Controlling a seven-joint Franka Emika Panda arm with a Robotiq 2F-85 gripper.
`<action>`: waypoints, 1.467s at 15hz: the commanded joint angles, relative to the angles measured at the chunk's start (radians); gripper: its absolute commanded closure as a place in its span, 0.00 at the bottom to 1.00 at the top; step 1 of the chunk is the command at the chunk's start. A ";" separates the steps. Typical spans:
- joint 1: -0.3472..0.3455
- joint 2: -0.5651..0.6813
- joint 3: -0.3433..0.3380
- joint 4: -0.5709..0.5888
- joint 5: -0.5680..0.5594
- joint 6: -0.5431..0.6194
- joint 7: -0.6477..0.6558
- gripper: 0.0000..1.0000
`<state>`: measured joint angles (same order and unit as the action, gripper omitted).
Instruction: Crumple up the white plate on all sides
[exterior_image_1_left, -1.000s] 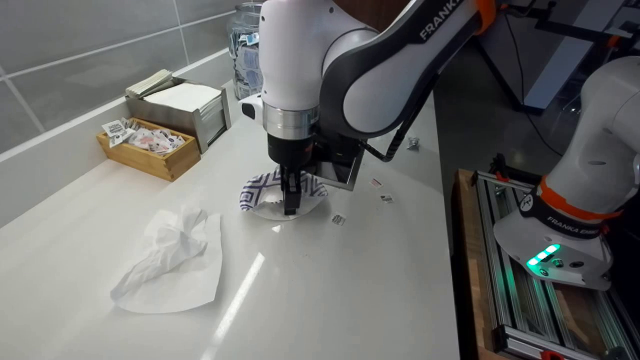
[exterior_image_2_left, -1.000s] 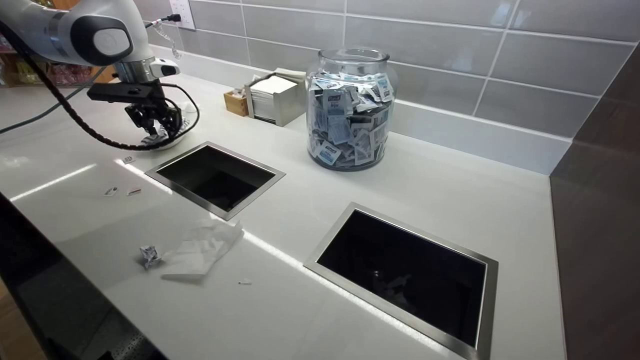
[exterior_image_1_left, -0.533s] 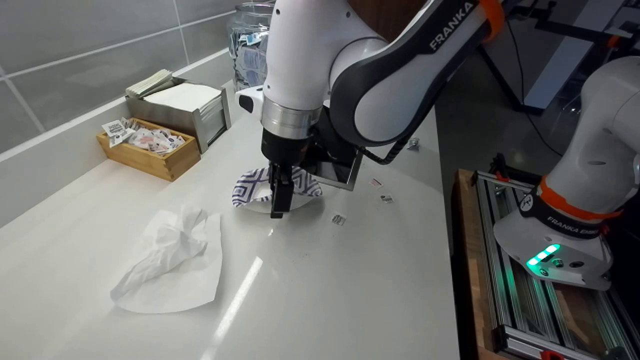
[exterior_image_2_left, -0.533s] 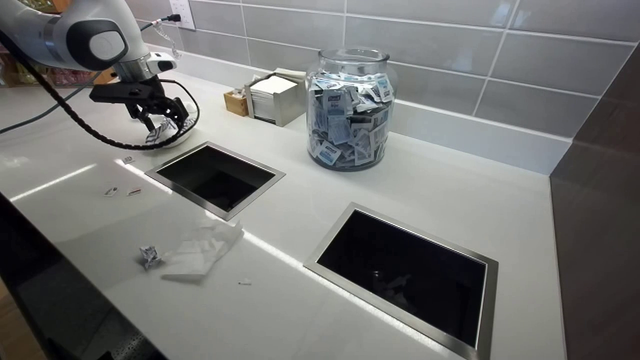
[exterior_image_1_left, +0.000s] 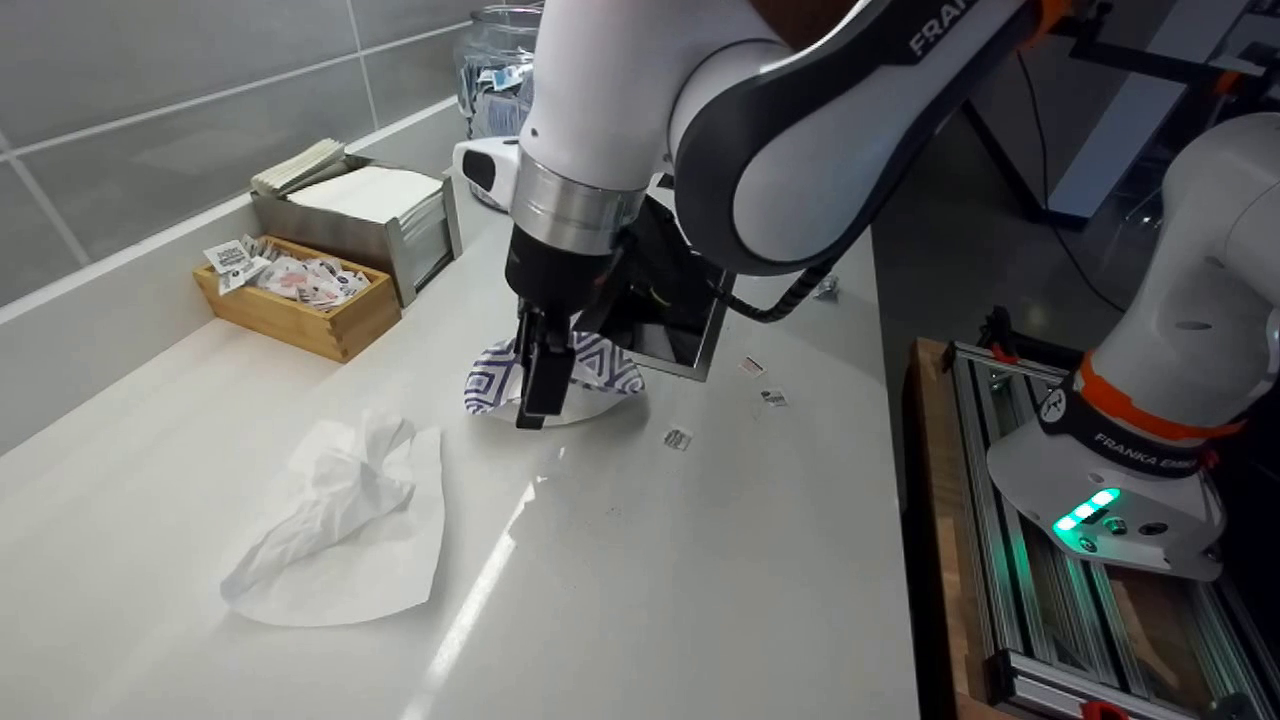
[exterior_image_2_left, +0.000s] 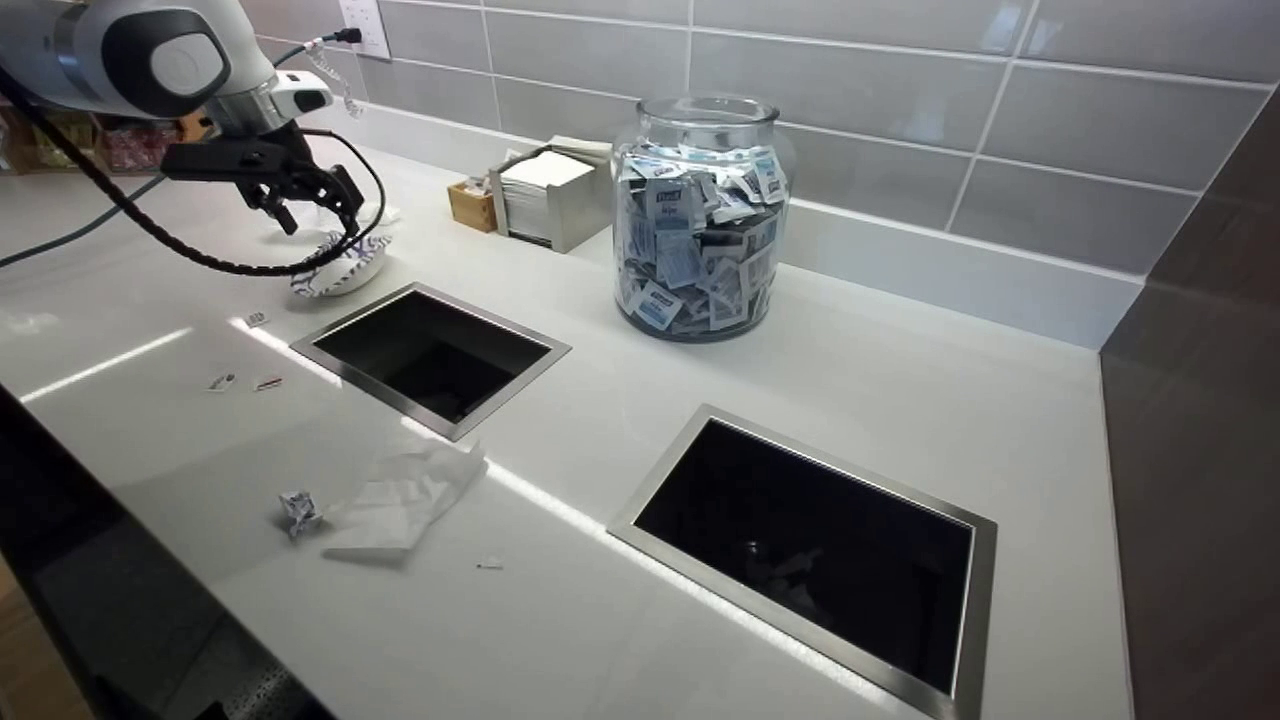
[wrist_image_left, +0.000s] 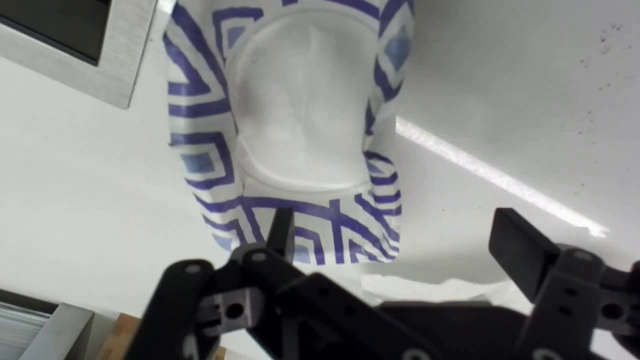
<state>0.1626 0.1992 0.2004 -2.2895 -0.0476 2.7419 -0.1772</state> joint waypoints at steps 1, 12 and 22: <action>0.001 -0.093 -0.013 -0.046 -0.015 -0.051 0.032 0.00; -0.062 -0.121 -0.062 -0.084 0.036 -0.148 -0.098 0.00; -0.068 -0.089 -0.051 -0.084 0.105 -0.129 -0.253 0.00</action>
<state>0.1028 0.1021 0.1425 -2.3643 0.0428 2.5997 -0.3932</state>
